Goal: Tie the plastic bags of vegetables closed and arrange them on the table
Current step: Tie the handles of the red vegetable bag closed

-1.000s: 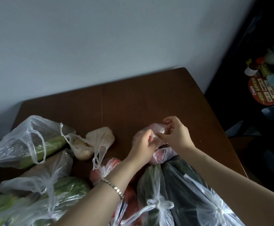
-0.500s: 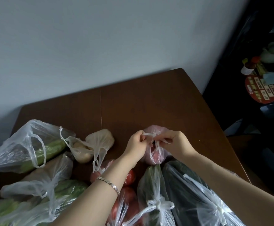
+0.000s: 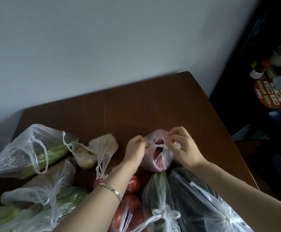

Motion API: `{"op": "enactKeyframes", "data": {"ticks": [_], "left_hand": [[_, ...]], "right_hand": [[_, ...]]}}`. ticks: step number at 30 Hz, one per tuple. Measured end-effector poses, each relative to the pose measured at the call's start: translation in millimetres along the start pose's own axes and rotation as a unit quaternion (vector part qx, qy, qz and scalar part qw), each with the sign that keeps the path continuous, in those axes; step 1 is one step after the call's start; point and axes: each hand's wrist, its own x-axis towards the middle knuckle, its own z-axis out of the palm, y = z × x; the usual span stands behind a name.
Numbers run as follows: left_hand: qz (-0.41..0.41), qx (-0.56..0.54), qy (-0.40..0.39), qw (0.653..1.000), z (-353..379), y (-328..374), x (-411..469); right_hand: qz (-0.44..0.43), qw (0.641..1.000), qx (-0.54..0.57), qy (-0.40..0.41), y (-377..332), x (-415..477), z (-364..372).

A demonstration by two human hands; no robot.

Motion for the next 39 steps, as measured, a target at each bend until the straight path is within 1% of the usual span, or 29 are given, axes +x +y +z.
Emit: {"op": "enactKeyframes", "data": {"ticks": [1,2,3,4,5,6,8,10,12,14,16,17,18,19,20,21,22,23,24,25,27,28,29,30,32,34,36,37,39], "left_hand": [[0.001,0.003,0.022,1.000,-1,1,3],[0.007,0.008,0.036,0.999,-3,3,6],[0.021,0.011,0.048,0.999,-5,4,9],[0.035,0.023,0.061,0.997,-7,5,12],[0.038,0.054,0.076,0.995,-11,4,17],[0.027,0.095,0.099,0.990,-16,1,22],[-0.041,0.172,0.127,0.976,-30,-17,40],[-0.113,0.210,0.125,0.963,-39,-34,50],[-0.159,0.205,0.114,0.959,-42,-48,55],[-0.198,0.165,0.106,0.960,-40,-50,57],[-0.248,0.071,0.127,0.958,-37,-44,55],[-0.271,-0.011,0.129,0.954,-35,-39,53],[-0.279,-0.120,0.114,0.946,-34,-34,51],[-0.262,-0.241,0.082,0.931,-32,-28,47],[-0.227,-0.355,0.044,0.906,-29,-20,41],[-0.189,-0.445,0.005,0.876,-27,-13,36],[-0.153,-0.499,-0.024,0.853,-24,-9,32],[-0.118,-0.511,-0.047,0.850,-20,-5,30],[-0.091,-0.497,-0.065,0.861,-14,-3,28],[-0.072,-0.460,-0.078,0.882,-8,-3,28],[-0.046,-0.324,-0.067,0.943,-1,-8,32],[-0.032,-0.249,-0.049,0.967,-1,-11,35],[-0.027,-0.191,-0.034,0.981,-3,-15,38],[-0.026,-0.156,-0.026,0.987,-4,-18,40],[0.007,-0.074,-0.008,0.997,-3,-21,41],[0.048,-0.003,-0.004,0.999,1,-19,38],[0.062,0.011,-0.031,0.998,2,-12,28],[0.061,-0.002,-0.060,0.996,3,-11,24],[0.056,-0.033,-0.122,0.990,8,-13,19]], "right_hand": [[0.050,0.995,0.081,-0.006,-4,2,-2],[0.098,0.979,0.178,-0.013,-7,4,-2],[0.140,0.957,0.252,-0.014,-8,5,-2],[0.173,0.942,0.288,-0.010,-5,5,-1],[0.201,0.936,0.290,-0.006,1,4,-1],[0.225,0.937,0.268,0.002,12,3,-1],[0.260,0.950,0.174,0.015,35,-1,-4],[0.302,0.946,0.121,0.016,54,-6,-10],[0.345,0.927,0.143,0.021,68,-9,-15],[0.384,0.906,0.177,0.022,73,-8,-15],[0.421,0.872,0.246,0.044,73,-4,-15],[0.432,0.846,0.306,0.059,71,-1,-15],[0.425,0.820,0.375,0.071,68,2,-15],[0.398,0.800,0.443,0.073,61,5,-17],[0.357,0.789,0.496,0.057,55,8,-18],[0.313,0.780,0.541,0.029,46,12,-18],[0.271,0.773,0.574,-0.001,38,15,-15],[0.243,0.769,0.591,-0.027,30,18,-9],[0.233,0.772,0.591,-0.036,27,22,-3],[0.237,0.783,0.574,-0.030,25,26,4],[0.260,0.832,0.490,0.011,25,30,10],[0.271,0.855,0.441,0.030,29,31,11],[0.283,0.871,0.398,0.044,33,30,12],[0.289,0.887,0.357,0.048,37,30,12],[0.281,0.920,0.270,0.043,38,32,14],[0.254,0.939,0.226,0.048,31,37,13],[0.217,0.945,0.238,0.056,20,42,6],[0.187,0.952,0.238,0.052,16,44,2],[0.122,0.971,0.206,0.013,4,45,-1]]}}
